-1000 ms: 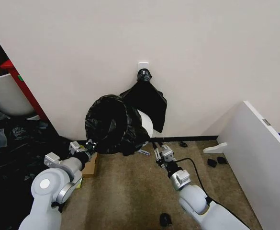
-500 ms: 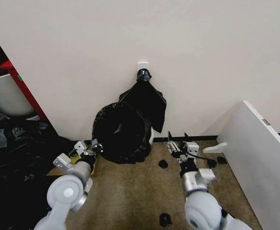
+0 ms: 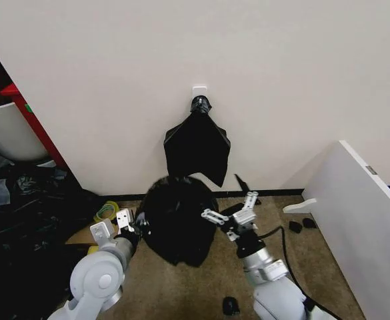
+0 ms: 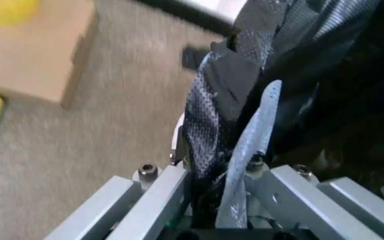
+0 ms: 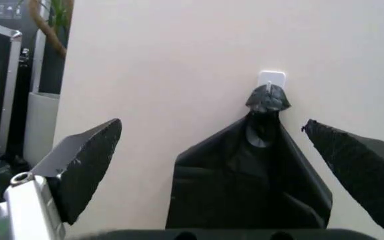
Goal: Place the garbage bag over the trash bin.
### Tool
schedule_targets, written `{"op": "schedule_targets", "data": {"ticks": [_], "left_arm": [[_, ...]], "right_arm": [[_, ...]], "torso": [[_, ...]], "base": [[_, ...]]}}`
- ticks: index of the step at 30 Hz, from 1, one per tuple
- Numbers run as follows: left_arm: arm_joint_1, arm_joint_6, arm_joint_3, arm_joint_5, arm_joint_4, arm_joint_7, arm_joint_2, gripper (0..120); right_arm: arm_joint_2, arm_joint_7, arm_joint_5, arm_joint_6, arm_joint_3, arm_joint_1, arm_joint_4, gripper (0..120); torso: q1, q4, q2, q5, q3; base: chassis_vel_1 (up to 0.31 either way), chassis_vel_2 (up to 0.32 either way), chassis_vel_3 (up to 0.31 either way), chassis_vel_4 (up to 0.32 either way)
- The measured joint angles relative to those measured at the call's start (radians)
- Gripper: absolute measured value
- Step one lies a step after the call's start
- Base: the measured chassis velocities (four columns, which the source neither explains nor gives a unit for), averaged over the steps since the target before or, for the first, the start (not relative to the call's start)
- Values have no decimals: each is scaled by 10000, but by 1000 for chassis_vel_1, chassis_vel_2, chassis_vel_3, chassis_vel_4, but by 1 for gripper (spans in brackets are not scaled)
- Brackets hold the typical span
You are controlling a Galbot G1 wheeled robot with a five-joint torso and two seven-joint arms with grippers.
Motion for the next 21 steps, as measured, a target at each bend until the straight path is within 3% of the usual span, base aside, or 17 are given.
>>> {"op": "schedule_targets", "data": {"ticks": [3,9,15,21], "left_arm": [[-284,235,358,-166,469,-86,-60,0],[-518,-20,1149,827,1249,224,-499,0],[-299,-596,1293,1608,1363,546,-671,19],[27,-805,967,1683,1128,572,-691,40]], "right_arm": [[169,41,2,-41,64,-170,4,100],[690,33,-115,-133,269,-268,-96,100],[809,105,-110,-135,415,-305,-218,100],[862,188,-83,-149,444,-356,-226,100]], "torso": [[0,1,0,6,0],[0,1,0,4,0],[0,3,0,6,-1],[0,3,0,4,0]], "base": [[0,0,0,0],[0,0,0,0],[0,0,0,0],[0,0,0,0]]}}
